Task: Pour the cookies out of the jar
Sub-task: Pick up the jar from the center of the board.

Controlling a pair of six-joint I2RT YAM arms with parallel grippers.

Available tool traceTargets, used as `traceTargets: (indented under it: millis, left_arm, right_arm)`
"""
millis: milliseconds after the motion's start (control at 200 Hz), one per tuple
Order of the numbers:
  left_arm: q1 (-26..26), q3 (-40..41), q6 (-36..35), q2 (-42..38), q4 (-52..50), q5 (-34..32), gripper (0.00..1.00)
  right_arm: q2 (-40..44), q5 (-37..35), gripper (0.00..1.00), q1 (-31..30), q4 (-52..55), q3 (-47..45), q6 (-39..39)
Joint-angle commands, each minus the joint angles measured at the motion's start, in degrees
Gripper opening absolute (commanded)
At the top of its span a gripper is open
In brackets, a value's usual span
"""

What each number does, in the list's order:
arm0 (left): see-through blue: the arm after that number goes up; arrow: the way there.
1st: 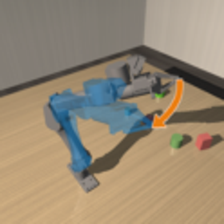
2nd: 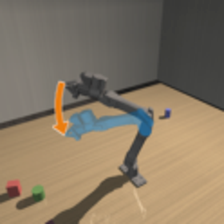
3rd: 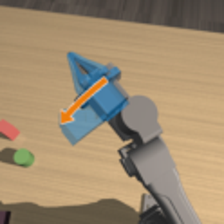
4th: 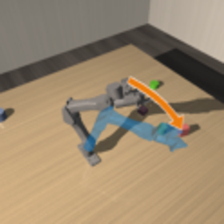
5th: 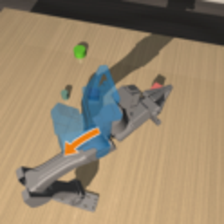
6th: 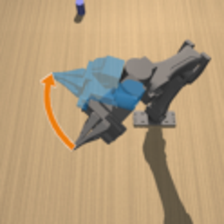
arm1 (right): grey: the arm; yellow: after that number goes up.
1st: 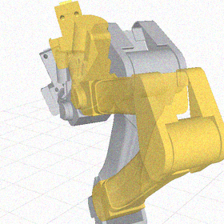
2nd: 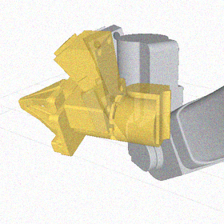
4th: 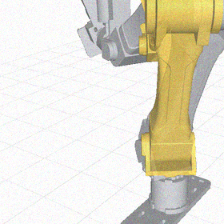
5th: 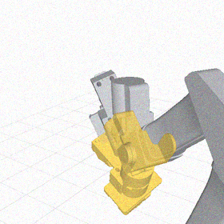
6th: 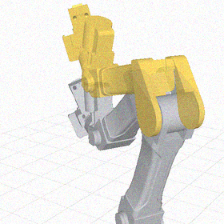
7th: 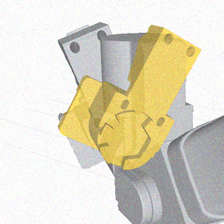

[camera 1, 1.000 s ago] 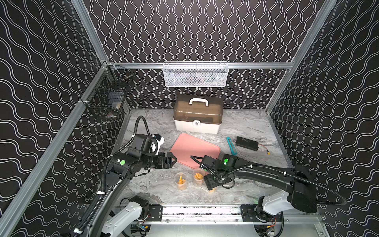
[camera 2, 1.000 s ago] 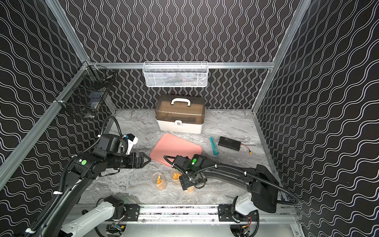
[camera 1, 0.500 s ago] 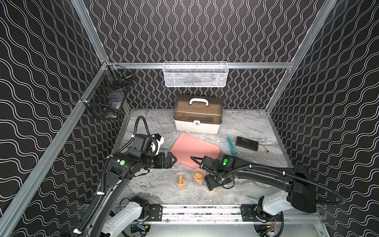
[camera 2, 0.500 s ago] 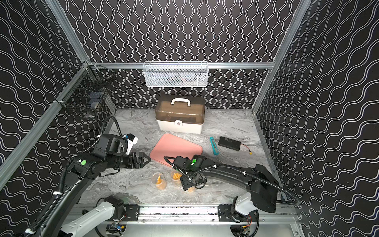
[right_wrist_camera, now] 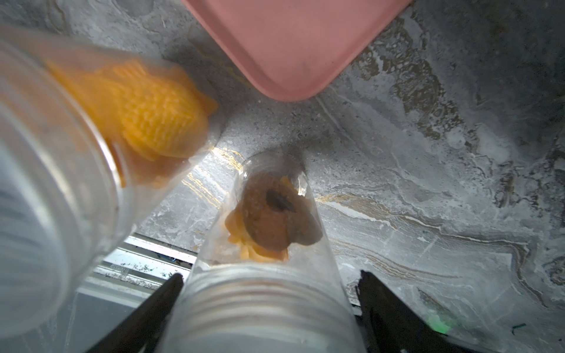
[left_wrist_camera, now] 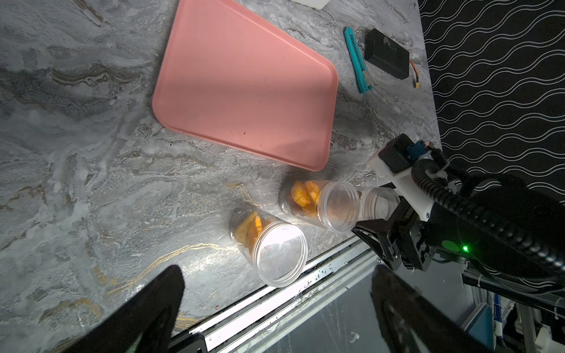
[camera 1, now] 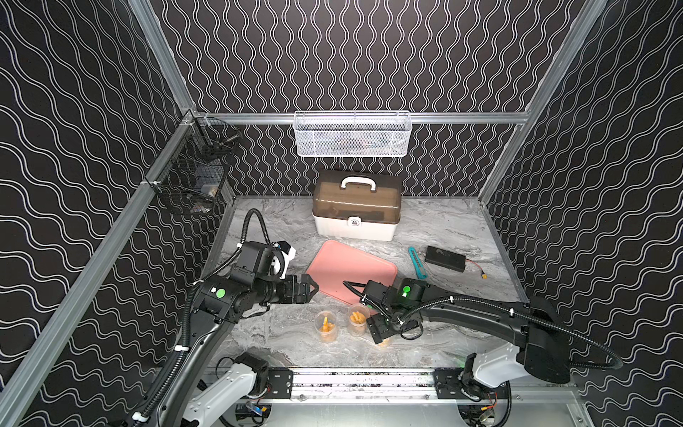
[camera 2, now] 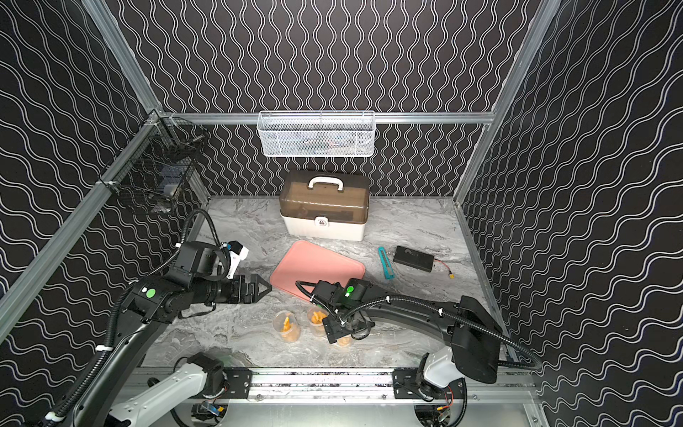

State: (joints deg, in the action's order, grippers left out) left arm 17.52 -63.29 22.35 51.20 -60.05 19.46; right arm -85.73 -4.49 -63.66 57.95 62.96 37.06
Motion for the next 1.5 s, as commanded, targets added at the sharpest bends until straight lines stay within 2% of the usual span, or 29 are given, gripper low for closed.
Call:
traceTargets:
  millis: [0,776,1271,1376,1496]
  left_arm:
    - [0.0,0.2,-1.0,-0.3,-0.6,-0.6,0.99]
    - [0.1,0.4,-0.9,-0.4,-0.7,-0.8,0.99]
    - [0.1,-0.1,-0.8,-0.2,-0.9,-1.3,0.99]
    - [0.1,-0.5,-0.9,-0.1,-0.9,-1.4,0.99]
    - [0.1,-1.4,-0.7,0.2,-0.8,-1.8,0.99]
  right_arm:
    - [0.0,-0.9,0.89,0.3,1.2,0.4,0.9]
    - [-0.6,0.3,0.71,1.3,0.5,0.5,0.4]
    - [2.0,-0.8,0.67,2.0,2.1,1.2,0.5]
    - [3.3,-1.5,0.67,3.4,3.5,1.5,-0.2]
    - [6.4,-1.2,0.67,7.7,4.3,1.5,-2.0]
